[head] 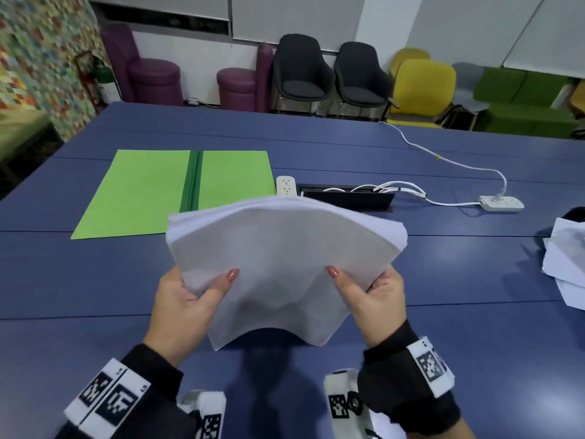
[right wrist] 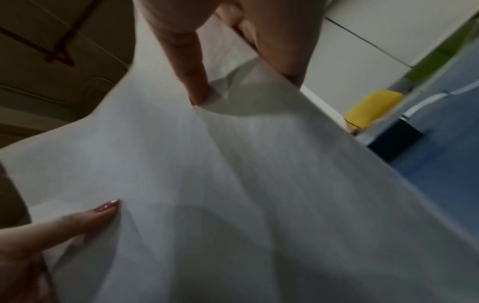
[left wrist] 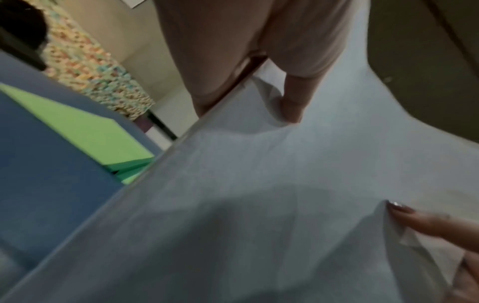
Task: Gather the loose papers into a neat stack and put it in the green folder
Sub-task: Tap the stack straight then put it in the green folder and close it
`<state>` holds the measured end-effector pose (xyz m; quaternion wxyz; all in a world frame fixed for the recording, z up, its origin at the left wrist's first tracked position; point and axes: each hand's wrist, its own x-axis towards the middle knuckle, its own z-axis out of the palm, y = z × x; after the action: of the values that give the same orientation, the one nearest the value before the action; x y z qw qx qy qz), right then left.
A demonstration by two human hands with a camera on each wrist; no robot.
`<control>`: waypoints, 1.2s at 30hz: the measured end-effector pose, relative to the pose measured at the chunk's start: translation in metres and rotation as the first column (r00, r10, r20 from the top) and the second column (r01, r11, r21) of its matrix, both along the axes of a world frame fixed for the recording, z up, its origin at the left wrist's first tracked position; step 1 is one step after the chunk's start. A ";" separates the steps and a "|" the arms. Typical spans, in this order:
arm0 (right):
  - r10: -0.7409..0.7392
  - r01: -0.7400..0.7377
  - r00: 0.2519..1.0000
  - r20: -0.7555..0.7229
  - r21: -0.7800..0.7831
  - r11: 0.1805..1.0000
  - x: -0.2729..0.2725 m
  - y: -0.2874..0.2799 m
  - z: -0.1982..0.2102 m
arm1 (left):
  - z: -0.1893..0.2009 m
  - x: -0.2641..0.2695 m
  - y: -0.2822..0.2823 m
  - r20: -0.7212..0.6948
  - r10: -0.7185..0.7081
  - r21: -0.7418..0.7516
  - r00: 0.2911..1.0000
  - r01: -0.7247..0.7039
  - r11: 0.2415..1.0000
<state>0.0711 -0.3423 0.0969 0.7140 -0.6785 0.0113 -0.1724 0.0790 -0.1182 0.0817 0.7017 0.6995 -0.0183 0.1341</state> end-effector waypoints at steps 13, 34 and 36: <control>0.059 -0.064 0.989 -0.133 -0.035 0.997 -0.006 0.004 -0.021 | -0.009 -0.009 -0.002 0.005 -0.033 0.151 0.999 0.032 0.988; 0.134 -0.132 0.989 -0.059 0.025 0.991 -0.002 -0.017 -0.016 | 0.008 -0.004 0.016 -0.007 -0.191 0.129 0.982 0.191 0.973; 0.148 -0.147 0.986 -0.077 0.017 0.989 -0.001 -0.018 -0.019 | 0.002 0.000 0.025 -0.059 -0.193 0.192 0.979 0.201 0.961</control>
<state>0.0697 -0.3605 0.0779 0.7277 -0.6796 -0.0099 -0.0923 0.0793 -0.0934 0.0840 0.6390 0.7628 -0.0871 0.0474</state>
